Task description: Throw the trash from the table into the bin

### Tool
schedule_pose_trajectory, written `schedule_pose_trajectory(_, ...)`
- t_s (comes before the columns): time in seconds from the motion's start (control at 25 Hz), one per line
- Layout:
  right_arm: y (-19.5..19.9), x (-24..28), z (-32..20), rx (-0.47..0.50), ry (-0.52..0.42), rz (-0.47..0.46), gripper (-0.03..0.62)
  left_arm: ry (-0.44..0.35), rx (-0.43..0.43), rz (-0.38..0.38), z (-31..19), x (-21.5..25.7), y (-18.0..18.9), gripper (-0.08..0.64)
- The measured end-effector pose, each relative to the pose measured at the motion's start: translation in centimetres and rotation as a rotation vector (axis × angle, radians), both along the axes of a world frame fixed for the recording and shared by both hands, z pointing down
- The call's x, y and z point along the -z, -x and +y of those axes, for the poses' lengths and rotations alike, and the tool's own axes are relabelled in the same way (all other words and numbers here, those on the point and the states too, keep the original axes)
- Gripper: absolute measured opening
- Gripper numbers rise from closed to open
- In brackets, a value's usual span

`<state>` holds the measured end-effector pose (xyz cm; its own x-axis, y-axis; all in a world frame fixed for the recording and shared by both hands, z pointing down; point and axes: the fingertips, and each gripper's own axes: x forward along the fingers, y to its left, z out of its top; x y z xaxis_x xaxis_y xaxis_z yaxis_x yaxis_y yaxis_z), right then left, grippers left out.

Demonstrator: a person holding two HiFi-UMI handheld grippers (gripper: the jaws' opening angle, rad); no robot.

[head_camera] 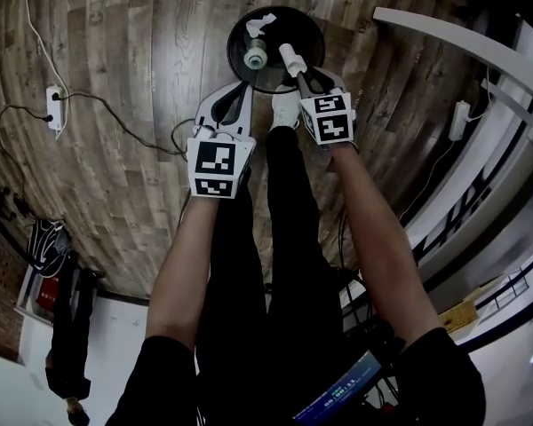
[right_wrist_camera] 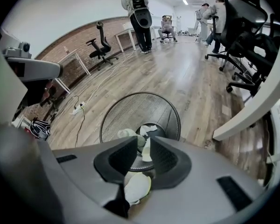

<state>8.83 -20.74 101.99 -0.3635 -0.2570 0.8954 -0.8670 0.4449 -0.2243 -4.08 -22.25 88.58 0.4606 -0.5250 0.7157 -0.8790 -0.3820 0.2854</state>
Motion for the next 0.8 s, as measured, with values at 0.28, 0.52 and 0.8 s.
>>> schedule_pose_trajectory(0.28, 0.2, 1.3, 0.2, 0.014, -0.015, 0.0, 0.078, -0.019, -0.006, -0.001, -0.2, 1.2, 0.2, 0.008)
schedule_pose_trajectory(0.52, 0.7, 6.5, 0.7, 0.011, -0.039, -0.031, 0.077, -0.044, -0.018, 0.003, -0.5, 5.3, 0.4, 0.008)
schedule_pose_trajectory(0.8, 1.2, 13.9, 0.3, -0.012, -0.082, -0.064, 0.008, -0.089, -0.041, 0.003, -1.2, 11.7, 0.6, 0.008)
